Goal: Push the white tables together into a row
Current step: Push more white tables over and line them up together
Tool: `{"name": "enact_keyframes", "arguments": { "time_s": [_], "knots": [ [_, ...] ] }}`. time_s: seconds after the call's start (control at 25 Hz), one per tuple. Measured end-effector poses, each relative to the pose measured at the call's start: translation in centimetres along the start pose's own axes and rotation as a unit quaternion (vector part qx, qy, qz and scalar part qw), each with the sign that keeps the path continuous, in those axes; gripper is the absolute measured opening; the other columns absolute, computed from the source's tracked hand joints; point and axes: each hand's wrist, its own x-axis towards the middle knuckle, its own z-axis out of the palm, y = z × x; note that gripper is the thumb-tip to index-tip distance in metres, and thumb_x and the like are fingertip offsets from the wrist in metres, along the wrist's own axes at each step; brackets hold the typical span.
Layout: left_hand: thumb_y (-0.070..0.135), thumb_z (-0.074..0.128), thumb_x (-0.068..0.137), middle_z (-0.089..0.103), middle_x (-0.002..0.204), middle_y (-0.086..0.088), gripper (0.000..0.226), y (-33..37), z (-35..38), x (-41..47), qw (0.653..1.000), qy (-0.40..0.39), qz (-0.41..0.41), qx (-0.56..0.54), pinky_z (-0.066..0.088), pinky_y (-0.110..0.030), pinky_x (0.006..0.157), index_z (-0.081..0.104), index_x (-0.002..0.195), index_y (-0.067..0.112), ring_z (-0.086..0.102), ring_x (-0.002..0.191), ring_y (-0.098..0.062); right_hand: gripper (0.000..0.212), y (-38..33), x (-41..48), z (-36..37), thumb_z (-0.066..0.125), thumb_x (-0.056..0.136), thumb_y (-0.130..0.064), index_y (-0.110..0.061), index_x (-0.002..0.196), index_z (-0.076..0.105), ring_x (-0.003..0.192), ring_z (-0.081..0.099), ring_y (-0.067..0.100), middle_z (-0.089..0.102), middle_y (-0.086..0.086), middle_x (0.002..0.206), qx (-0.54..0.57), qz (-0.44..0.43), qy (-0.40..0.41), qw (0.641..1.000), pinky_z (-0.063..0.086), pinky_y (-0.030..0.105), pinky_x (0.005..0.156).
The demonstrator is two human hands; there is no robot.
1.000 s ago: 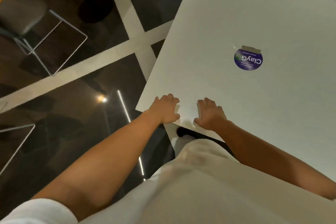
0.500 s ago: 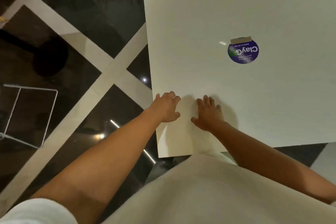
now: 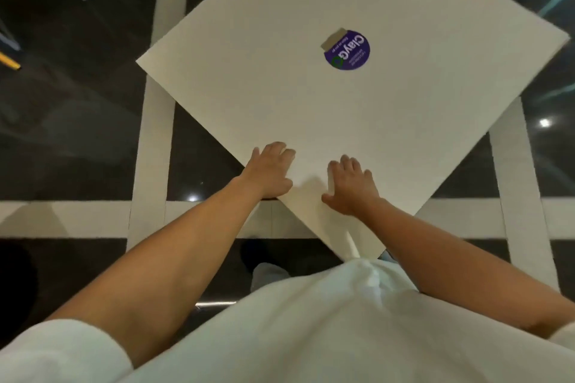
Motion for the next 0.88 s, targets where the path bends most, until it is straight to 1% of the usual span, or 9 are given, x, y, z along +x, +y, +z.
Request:
{"name": "enact_keyframes", "arguments": {
  "time_s": [0.08, 0.2, 0.36, 0.56, 0.72, 0.88],
  "knots": [
    [0.030, 0.057, 0.085, 0.017, 0.161, -0.013, 0.076, -1.6, -0.1, -0.8, 0.999, -0.006, 0.042, 0.027, 0.014, -0.052, 0.118, 0.024, 0.152, 0.017, 0.015, 0.147, -0.029, 0.076, -3.1, -1.2, 1.1, 0.060, 0.083, -0.054, -0.013, 0.140, 0.031, 0.140, 0.026, 0.036, 0.027, 0.017, 0.152, 0.023, 0.044, 0.017, 0.999, 0.036, 0.055, 0.107],
    [0.033, 0.060, 0.085, 0.015, 0.162, -0.012, 0.082, -3.6, 0.0, -2.4, 0.994, -0.013, 0.088, 0.057, 0.011, -0.053, 0.118, 0.019, 0.154, 0.018, 0.013, 0.147, -0.029, 0.082, -7.6, -3.0, 2.9, 0.061, 0.082, -0.057, -0.013, 0.143, 0.027, 0.142, 0.023, 0.036, 0.024, 0.018, 0.154, 0.065, 0.096, 0.032, 0.993, 0.034, 0.055, 0.108],
    [0.035, 0.063, 0.084, 0.008, 0.164, -0.010, 0.089, -5.2, -0.5, -1.8, 0.983, -0.029, 0.137, 0.119, 0.008, -0.056, 0.120, 0.012, 0.155, 0.020, 0.004, 0.150, -0.029, 0.100, -10.7, -3.1, 4.2, 0.061, 0.084, -0.060, -0.011, 0.153, 0.007, 0.149, 0.006, 0.037, 0.007, 0.020, 0.162, 0.111, 0.166, 0.038, 0.979, 0.022, 0.058, 0.116],
    [0.054, 0.063, 0.081, -0.005, 0.165, -0.009, 0.105, -8.9, -2.0, 1.2, 0.970, -0.032, 0.160, 0.183, 0.003, -0.057, 0.119, -0.002, 0.156, 0.020, -0.009, 0.151, -0.029, 0.105, -14.5, 0.8, 5.0, 0.057, 0.087, -0.059, -0.009, 0.154, -0.007, 0.150, -0.005, 0.039, -0.005, 0.021, 0.163, 0.116, 0.184, 0.092, 0.972, 0.013, 0.061, 0.119],
    [0.062, 0.060, 0.079, -0.018, 0.164, -0.008, 0.114, -13.2, -2.3, 3.2, 0.957, -0.029, 0.172, 0.230, -0.004, -0.059, 0.117, -0.015, 0.154, 0.020, -0.021, 0.149, -0.030, 0.111, -17.2, 4.0, 5.3, 0.056, 0.089, -0.058, -0.006, 0.151, -0.020, 0.148, -0.017, 0.040, -0.018, 0.023, 0.161, 0.135, 0.238, 0.081, 0.959, 0.000, 0.060, 0.119],
    [0.065, 0.061, 0.076, -0.024, 0.162, -0.011, 0.123, -16.7, -2.8, 5.4, 0.950, -0.014, 0.190, 0.249, 0.000, -0.063, 0.118, -0.023, 0.152, 0.016, -0.025, 0.147, -0.033, 0.111, -18.3, 4.9, 6.1, 0.054, 0.091, -0.052, -0.003, 0.146, -0.028, 0.146, -0.024, 0.040, -0.024, 0.024, 0.159, 0.129, 0.283, 0.068, 0.948, -0.004, 0.061, 0.118]
  ]
}}
